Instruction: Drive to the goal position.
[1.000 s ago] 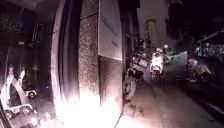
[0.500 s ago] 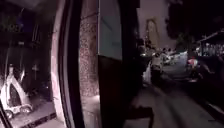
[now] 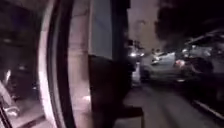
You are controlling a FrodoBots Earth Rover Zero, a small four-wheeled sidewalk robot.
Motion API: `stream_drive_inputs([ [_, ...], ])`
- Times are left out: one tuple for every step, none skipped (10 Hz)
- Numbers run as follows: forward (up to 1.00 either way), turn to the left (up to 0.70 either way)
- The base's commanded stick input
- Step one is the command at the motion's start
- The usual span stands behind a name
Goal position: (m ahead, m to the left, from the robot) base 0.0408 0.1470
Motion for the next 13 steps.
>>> stream_drive_inputs([
  [0.00, -0.45],
  [0.00, -0.45],
  [0.00, -0.45],
  [0.00, -0.45],
  [0.00, -0.45],
  [0.00, -0.45],
  [0.00, -0.45],
  [0.00, -0.45],
  [0.00, -0.45],
  [0.00, -0.45],
  [0.00, -0.45],
  [0.00, -0.45],
  [0.00, -0.45],
])
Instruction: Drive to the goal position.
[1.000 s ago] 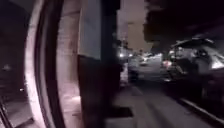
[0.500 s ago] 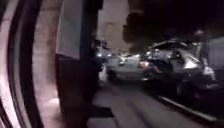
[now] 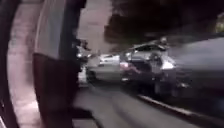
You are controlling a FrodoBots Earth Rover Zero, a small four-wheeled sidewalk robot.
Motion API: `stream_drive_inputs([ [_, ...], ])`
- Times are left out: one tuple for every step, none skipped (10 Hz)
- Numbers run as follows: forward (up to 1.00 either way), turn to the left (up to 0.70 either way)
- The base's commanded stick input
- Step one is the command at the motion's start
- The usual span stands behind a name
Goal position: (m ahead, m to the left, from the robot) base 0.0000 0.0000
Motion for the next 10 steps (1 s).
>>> stream_drive_inputs([
  [0.00, -0.45],
  [0.00, -0.45],
  [0.00, -0.45],
  [0.00, -0.45],
  [0.00, -0.45],
  [0.00, -0.45],
  [0.00, -0.45],
  [0.00, -0.45],
  [0.00, -0.43],
  [0.00, 0.00],
])
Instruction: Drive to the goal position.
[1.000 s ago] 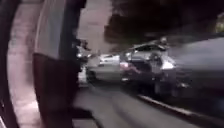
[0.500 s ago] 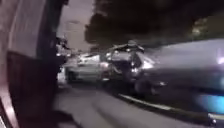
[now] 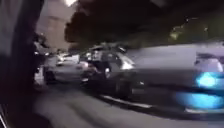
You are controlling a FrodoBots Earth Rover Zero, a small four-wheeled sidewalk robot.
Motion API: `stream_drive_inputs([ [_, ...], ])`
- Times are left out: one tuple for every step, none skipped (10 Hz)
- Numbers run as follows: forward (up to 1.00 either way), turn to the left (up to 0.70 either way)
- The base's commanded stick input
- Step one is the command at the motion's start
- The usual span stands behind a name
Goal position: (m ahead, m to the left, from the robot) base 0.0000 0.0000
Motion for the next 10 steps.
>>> stream_drive_inputs([
  [0.00, 0.00],
  [0.00, 0.00],
  [0.00, 0.00],
  [0.00, 0.00],
  [0.00, -0.44],
  [0.00, -0.45],
  [0.00, -0.45],
  [0.00, -0.45],
  [0.00, -0.45],
  [0.00, -0.45],
])
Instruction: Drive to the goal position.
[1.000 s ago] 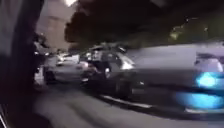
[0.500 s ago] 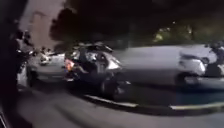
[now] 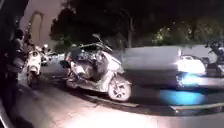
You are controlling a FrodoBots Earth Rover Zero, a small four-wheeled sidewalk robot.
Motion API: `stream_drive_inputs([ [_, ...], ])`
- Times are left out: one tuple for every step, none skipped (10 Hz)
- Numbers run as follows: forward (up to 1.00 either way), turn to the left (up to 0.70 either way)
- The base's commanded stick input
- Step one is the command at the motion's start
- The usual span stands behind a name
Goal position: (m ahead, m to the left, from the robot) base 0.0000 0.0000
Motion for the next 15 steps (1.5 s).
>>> stream_drive_inputs([
  [0.00, -0.45],
  [0.00, -0.45],
  [0.00, -0.45],
  [0.00, -0.45],
  [0.00, -0.45],
  [0.00, -0.45],
  [0.00, -0.45],
  [0.00, -0.45],
  [0.00, -0.45],
  [0.00, -0.45],
  [0.00, -0.10],
  [0.00, 0.00],
  [0.00, 0.00],
  [0.00, 0.00],
  [0.00, 0.00],
])
